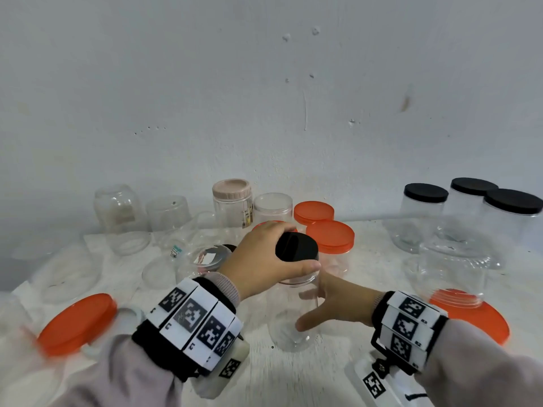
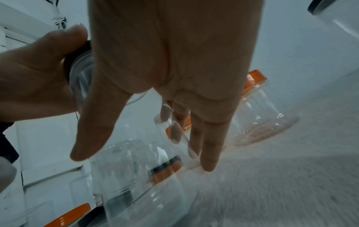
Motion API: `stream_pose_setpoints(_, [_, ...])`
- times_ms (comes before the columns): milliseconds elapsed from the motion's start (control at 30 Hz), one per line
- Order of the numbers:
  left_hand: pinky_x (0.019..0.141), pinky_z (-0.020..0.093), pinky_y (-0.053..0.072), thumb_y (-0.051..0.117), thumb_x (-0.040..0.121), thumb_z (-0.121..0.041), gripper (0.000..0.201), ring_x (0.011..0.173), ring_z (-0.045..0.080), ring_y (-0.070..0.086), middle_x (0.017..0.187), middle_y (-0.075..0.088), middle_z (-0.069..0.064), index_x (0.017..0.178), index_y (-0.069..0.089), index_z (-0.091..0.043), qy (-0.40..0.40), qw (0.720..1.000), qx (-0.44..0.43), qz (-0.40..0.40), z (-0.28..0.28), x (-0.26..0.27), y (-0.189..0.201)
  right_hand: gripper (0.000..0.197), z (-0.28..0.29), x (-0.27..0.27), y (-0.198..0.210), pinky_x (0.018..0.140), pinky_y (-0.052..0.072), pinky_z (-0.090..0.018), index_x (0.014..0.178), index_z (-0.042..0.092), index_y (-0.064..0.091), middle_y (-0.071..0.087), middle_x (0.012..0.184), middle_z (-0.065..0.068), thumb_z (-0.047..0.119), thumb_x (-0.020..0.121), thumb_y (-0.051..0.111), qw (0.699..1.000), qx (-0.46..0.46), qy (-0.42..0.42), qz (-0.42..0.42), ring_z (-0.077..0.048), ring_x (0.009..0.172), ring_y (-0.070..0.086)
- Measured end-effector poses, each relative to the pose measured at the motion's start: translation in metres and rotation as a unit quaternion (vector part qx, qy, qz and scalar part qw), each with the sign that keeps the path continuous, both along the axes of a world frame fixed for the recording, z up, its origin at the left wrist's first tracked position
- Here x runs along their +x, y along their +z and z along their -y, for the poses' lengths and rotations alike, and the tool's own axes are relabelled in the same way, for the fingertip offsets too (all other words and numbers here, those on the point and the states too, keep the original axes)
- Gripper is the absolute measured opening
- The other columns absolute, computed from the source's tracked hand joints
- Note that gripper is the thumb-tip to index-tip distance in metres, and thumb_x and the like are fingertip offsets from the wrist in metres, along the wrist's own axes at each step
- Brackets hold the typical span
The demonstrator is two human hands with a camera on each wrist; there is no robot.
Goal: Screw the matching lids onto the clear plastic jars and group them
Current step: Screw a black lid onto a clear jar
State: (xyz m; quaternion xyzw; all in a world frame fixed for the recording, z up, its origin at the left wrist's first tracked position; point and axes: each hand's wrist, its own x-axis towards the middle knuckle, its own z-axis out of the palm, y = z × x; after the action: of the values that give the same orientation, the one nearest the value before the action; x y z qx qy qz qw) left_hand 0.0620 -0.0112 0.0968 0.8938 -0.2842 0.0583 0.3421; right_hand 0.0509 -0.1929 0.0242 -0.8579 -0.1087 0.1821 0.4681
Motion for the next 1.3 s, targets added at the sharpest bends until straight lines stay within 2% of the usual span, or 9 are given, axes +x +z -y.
stream_pose_setpoints(167, [0.094, 0.016, 0.028, 0.071, 0.071, -0.059, 0.08, 0.116, -0.001, 0.038, 0.137, 0.044, -0.012, 0.139, 0.042, -0.027, -0.013, 0.999, 0.046, -0.002, 0.008, 0.002, -0.002, 0.097, 0.003, 0.001, -0.004, 0.102, 0.043, -0.031, 0.141, 0.037, 0.031, 0.041, 0.138, 0.022, 0.031, 0.063, 0.089, 1.0, 0.004, -0.003, -0.001, -0.004, 0.125, 0.046])
stream_pose_setpoints(367, [0.096, 0.017, 0.026, 0.069, 0.069, -0.064, 0.084, 0.118, -0.005, 0.031, 0.137, 0.037, -0.018, 0.141, 0.039, -0.031, -0.017, 0.999, 0.033, -0.003, 0.007, 0.0, -0.012, 0.108, 0.004, 0.0, -0.008, 0.08, 0.04, -0.007, 0.145, 0.039, 0.024, 0.036, 0.134, 0.032, 0.041, 0.058, 0.088, 1.0, 0.006, 0.007, 0.0, 0.005, 0.119, 0.044])
stream_pose_setpoints(500, [0.095, 0.017, 0.025, 0.069, 0.068, -0.065, 0.085, 0.117, -0.006, 0.032, 0.136, 0.038, -0.019, 0.14, 0.04, -0.031, -0.012, 1.0, 0.012, 0.003, 0.004, -0.001, -0.016, 0.107, 0.004, 0.001, -0.008, 0.077, 0.04, -0.006, 0.143, 0.041, 0.023, 0.037, 0.129, 0.035, 0.043, 0.058, 0.088, 1.0, -0.005, 0.007, 0.007, 0.011, 0.113, 0.045])
stream_pose_setpoints(667, [0.096, 0.018, 0.026, 0.068, 0.068, -0.066, 0.088, 0.119, -0.002, 0.032, 0.139, 0.038, -0.015, 0.141, 0.038, -0.027, 0.0, 1.0, 0.015, 0.0, 0.007, -0.001, -0.016, 0.099, 0.005, 0.0, -0.007, 0.089, 0.043, -0.017, 0.141, 0.038, 0.032, 0.038, 0.136, 0.027, 0.043, 0.059, 0.088, 0.999, -0.03, 0.002, 0.014, -0.001, 0.122, 0.046])
stream_pose_setpoints(833, [0.1, 0.02, 0.023, 0.068, 0.063, -0.07, 0.102, 0.133, 0.003, 0.028, 0.148, 0.029, -0.014, 0.146, 0.027, -0.029, -0.016, 0.999, 0.014, -0.029, 0.003, -0.001, -0.017, 0.102, 0.009, -0.004, 0.005, 0.08, 0.041, -0.004, 0.143, 0.04, 0.021, 0.035, 0.126, 0.035, 0.035, 0.065, 0.087, 0.998, -0.066, 0.011, 0.019, 0.0, 0.121, 0.039])
stream_pose_setpoints(967, [0.107, 0.023, 0.024, 0.075, 0.052, -0.071, 0.123, 0.134, -0.001, 0.023, 0.154, 0.02, -0.015, 0.15, 0.01, -0.034, -0.028, 0.993, -0.046, -0.107, -0.017, 0.002, -0.025, 0.113, 0.023, -0.013, 0.041, 0.107, 0.04, -0.034, 0.146, 0.042, 0.013, 0.031, 0.145, 0.021, 0.029, 0.063, 0.089, 0.998, -0.052, -0.004, 0.035, -0.008, 0.132, 0.036])
stream_pose_setpoints(1067, [0.117, 0.032, 0.025, 0.084, 0.052, -0.059, 0.122, 0.138, 0.001, 0.028, 0.152, 0.029, -0.015, 0.149, 0.016, -0.032, -0.044, 0.982, -0.084, -0.166, -0.028, 0.002, -0.039, 0.115, 0.025, -0.022, 0.076, 0.108, 0.037, -0.033, 0.147, 0.044, 0.011, 0.028, 0.15, 0.019, 0.036, 0.063, 0.089, 0.994, -0.057, 0.001, 0.089, -0.008, 0.134, 0.034])
stream_pose_setpoints(1133, [0.111, 0.025, 0.03, 0.084, 0.052, -0.052, 0.101, 0.129, -0.007, 0.037, 0.139, 0.041, -0.025, 0.136, 0.029, -0.046, -0.061, 0.973, -0.113, -0.192, -0.026, -0.001, -0.05, 0.108, 0.016, -0.024, 0.095, 0.111, 0.033, -0.035, 0.147, 0.048, 0.013, 0.026, 0.151, 0.02, 0.047, 0.065, 0.084, 0.988, -0.09, 0.016, 0.121, -0.006, 0.135, 0.031])
stream_pose_setpoints(1300, [0.101, 0.023, 0.035, 0.085, 0.063, -0.04, 0.091, 0.126, 0.001, 0.045, 0.134, 0.049, -0.021, 0.137, 0.033, -0.039, -0.054, 0.961, -0.169, -0.21, -0.013, -0.005, -0.069, 0.083, -0.023, -0.016, 0.115, 0.102, 0.04, -0.034, 0.143, 0.038, 0.031, 0.043, 0.129, 0.012, 0.059, 0.073, 0.07, 0.924, -0.32, 0.072, 0.196, -0.011, 0.12, 0.042])
